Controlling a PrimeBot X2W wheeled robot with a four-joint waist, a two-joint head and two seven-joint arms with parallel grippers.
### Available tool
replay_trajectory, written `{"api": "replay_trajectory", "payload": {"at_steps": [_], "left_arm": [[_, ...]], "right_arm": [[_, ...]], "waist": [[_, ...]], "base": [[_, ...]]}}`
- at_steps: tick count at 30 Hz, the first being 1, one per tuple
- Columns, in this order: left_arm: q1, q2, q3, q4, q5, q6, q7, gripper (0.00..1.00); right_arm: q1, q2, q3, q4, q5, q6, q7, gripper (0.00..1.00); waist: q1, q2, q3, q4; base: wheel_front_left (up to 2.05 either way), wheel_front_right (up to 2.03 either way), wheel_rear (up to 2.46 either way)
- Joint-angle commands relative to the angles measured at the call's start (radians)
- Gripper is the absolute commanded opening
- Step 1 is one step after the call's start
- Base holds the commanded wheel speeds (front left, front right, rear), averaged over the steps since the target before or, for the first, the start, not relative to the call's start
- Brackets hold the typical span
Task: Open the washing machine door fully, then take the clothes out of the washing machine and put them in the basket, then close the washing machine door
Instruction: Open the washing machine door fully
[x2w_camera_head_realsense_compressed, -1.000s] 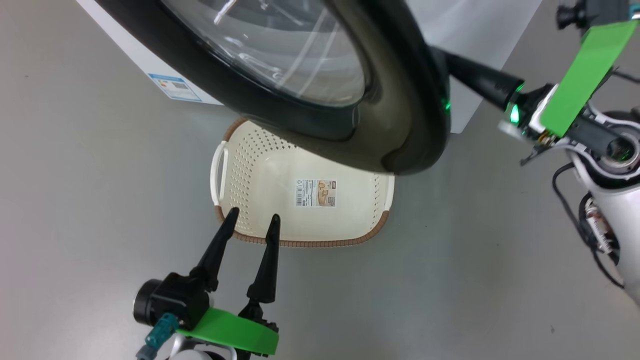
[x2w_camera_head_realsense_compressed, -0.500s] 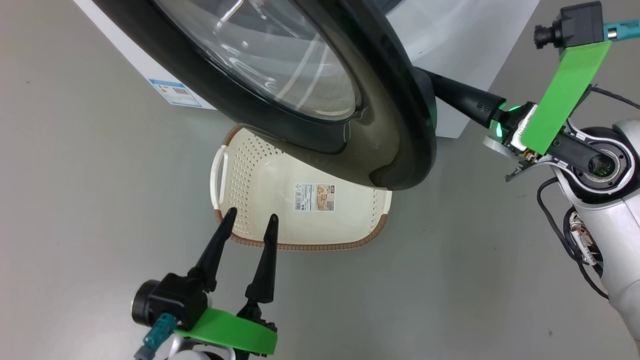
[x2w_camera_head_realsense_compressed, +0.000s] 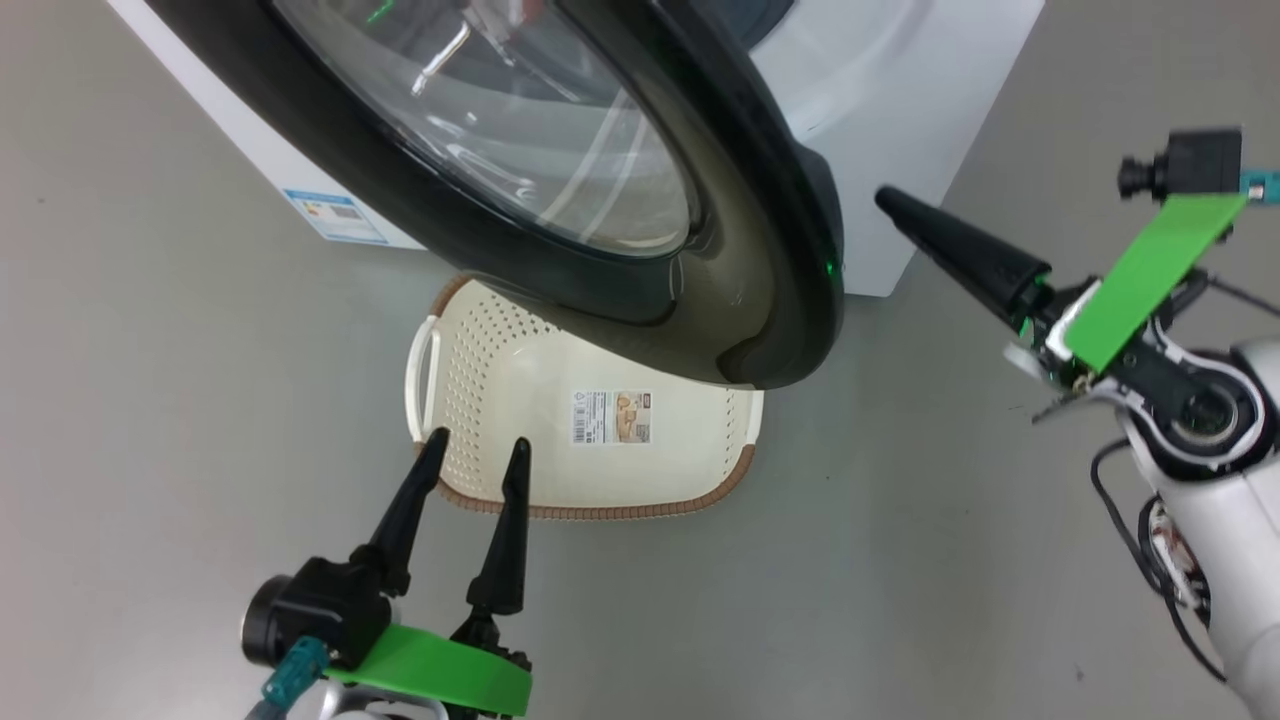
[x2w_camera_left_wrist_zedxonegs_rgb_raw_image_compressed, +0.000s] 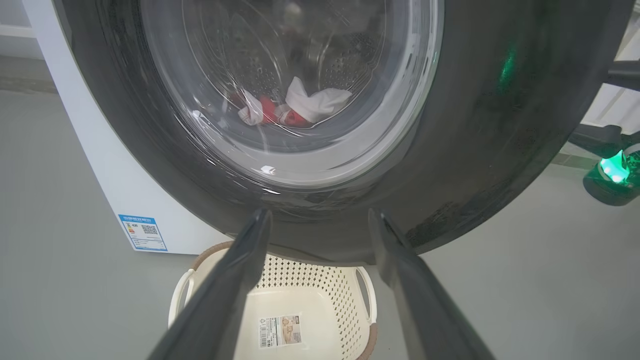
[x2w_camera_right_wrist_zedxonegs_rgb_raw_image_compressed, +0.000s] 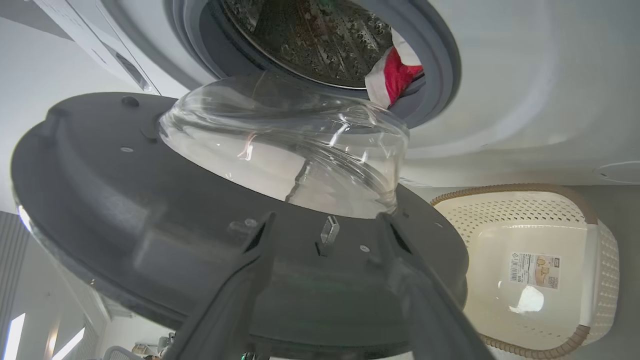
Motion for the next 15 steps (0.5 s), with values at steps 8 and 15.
{"api": "replay_trajectory", "payload": {"at_steps": [8,15], "left_arm": [[0.045,0.012,0.069,-0.006,0.012,-0.015,-0.012,1.0],[0.071,0.012,0.098,0.004,0.019,-0.024,-0.012,1.0]], "right_arm": [[0.177,0.008,-0.027,-0.016,-0.017,0.008,-0.094,1.0],[0.306,-0.004,0.012,0.018,-0.085,0.008,-0.204,1.0]], "waist": [[0.0,0.0,-0.049,-0.039],[0.0,0.0,-0.081,-0.069]], "base": [[0.0,0.0,0.0],[0.0,0.0,0.0]]}}
